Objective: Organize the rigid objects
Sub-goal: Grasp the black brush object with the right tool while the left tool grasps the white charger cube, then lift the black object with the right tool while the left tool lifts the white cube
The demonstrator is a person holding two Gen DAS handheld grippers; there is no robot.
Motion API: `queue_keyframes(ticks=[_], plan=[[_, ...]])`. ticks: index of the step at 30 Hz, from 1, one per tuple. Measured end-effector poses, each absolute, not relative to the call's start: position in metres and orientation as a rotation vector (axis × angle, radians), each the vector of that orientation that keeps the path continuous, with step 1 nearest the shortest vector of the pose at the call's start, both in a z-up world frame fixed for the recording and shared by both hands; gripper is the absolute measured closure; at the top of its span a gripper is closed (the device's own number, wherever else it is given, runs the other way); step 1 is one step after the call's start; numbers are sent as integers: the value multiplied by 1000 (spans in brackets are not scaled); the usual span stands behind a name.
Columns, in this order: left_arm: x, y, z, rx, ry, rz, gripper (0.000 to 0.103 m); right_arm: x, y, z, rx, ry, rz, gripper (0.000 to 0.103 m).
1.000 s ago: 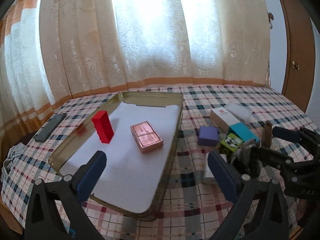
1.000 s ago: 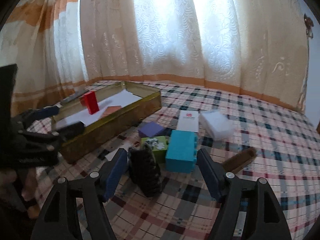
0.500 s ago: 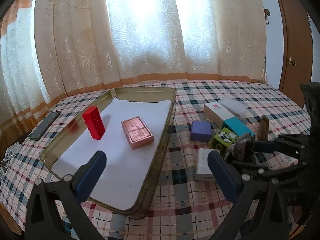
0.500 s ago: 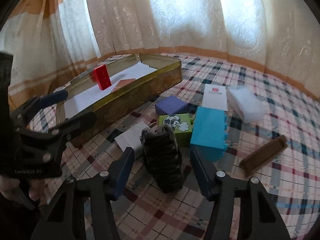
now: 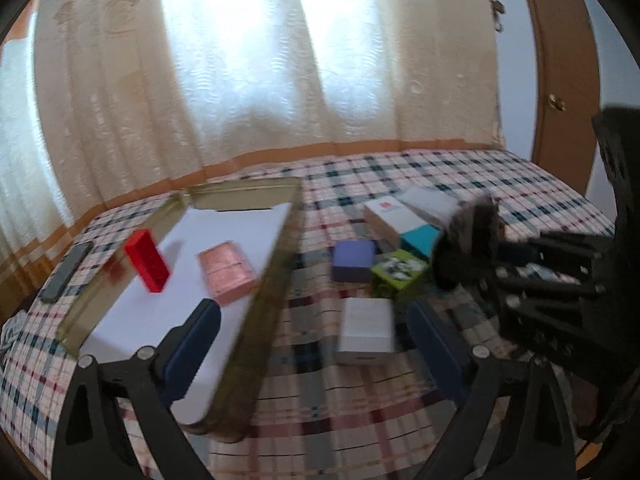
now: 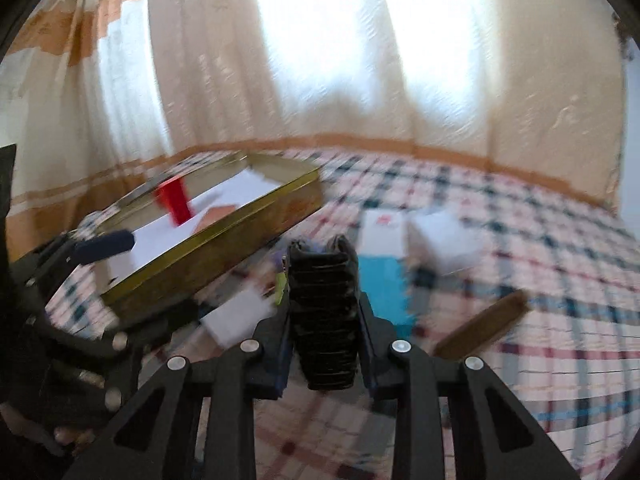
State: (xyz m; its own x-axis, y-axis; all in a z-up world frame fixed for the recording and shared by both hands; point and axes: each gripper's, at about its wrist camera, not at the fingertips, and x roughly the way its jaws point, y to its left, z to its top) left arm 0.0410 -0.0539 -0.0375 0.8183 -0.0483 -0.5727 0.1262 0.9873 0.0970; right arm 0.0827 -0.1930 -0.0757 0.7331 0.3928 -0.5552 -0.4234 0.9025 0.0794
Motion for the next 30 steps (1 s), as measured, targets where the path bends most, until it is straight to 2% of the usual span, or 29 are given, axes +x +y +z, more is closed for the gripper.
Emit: queue_keyframes(ticks=[3,5,9,11,15,16,18,19,30], plan=[[50,-62,-44,148,637,-102,8,89,-205,-73,-25,588,396,73],[56,-66,-49,147,665,-113,19,91,-210,-71,-18,579,370,73],[68,-76,-59,158,737,-160,25,95,-216,-71,5,577,349,73],[74,-79,-65,161,771,-173,32,95,-217,-70,13,573,345,73],[84,-80,-72,147,837,-181,37,93,-217,-70,19,559,342,73],[86,-79,-73,144,843,-184,43,92,-217,-70,19,555,342,73],[88,-78,-74,131,858,-193,63,90,-217,-69,19,543,341,73],[88,-78,-75,127,861,-202,66,88,-217,-69,19,537,339,73],[91,-76,-62,144,760,-190,66,89,-218,-66,41,502,326,73]])
